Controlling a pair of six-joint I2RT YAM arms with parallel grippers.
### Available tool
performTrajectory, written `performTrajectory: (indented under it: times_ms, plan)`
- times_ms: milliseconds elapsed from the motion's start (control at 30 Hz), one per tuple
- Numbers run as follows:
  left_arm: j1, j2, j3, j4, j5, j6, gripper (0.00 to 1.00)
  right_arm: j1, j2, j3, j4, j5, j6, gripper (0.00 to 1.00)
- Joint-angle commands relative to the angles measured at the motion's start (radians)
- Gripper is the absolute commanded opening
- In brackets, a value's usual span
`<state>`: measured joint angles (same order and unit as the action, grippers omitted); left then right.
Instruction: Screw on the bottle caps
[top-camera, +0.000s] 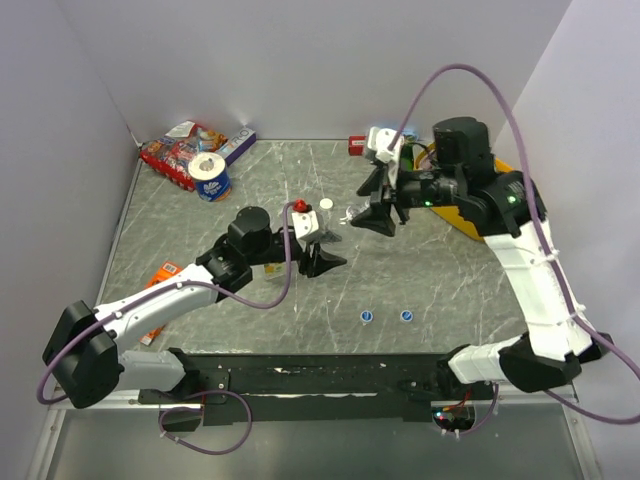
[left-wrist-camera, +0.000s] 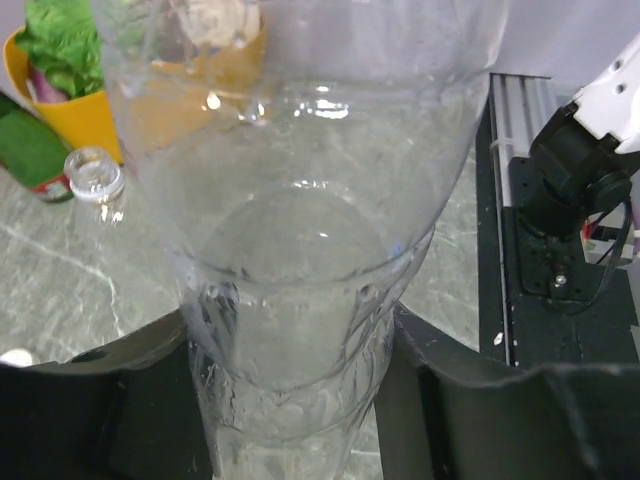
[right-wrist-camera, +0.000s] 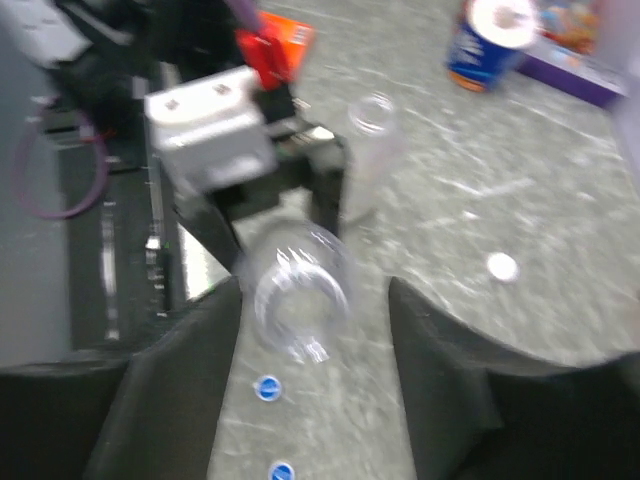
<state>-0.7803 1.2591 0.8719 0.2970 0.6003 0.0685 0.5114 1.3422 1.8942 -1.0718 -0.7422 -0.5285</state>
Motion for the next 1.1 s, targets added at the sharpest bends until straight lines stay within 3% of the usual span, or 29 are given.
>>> performTrajectory:
  times_ms: [0,100,133,200,233,267,400,467,633,833,1067]
  plan:
    - [0.0,-0.049,-0.034,0.06,-0.039,0.016,0.49,-0.06,-0.118,-0.012,0.027,0.112,-0.036,0.72]
    - [0.006,-0.056,-0.053,0.053,-0.045,0.043,0.41,-0.145,-0.144,-0.029,-0.02,0.089,-0.1,0.73]
    - [0.007,-0.056,-0.068,0.053,-0.05,0.056,0.4,-0.166,-0.161,-0.046,-0.086,0.084,-0.216,0.71]
    - [0.007,-0.067,-0.08,0.042,-0.057,0.073,0.38,-0.174,-0.195,-0.186,-0.143,0.09,-0.357,0.68]
    - [0.006,-0.07,-0.094,0.039,-0.057,0.097,0.37,-0.175,-0.242,-0.258,-0.164,0.104,-0.505,0.66]
    - [0.006,-0.075,-0.102,0.036,-0.062,0.109,0.35,-0.175,-0.27,-0.425,-0.178,0.122,-0.572,0.65]
    - [0.006,-0.101,-0.117,-0.019,-0.069,0.194,0.28,-0.174,-0.37,-0.797,-0.131,0.199,-0.862,0.61]
    - [0.006,-0.112,-0.123,-0.062,-0.074,0.227,0.18,-0.174,-0.377,-0.938,-0.087,0.234,-0.974,0.59]
    - [0.004,-0.145,-0.145,-0.145,-0.085,0.31,0.04,-0.175,-0.302,-1.075,-0.027,0.29,-1.227,0.56]
    - [0.004,-0.167,-0.168,-0.157,-0.103,0.261,0.03,-0.175,-0.252,-1.195,0.018,0.333,-1.399,0.57]
    - [0.004,-0.161,-0.16,-0.167,-0.112,0.254,0.04,-0.177,-0.173,-1.233,0.094,0.362,-1.455,0.57]
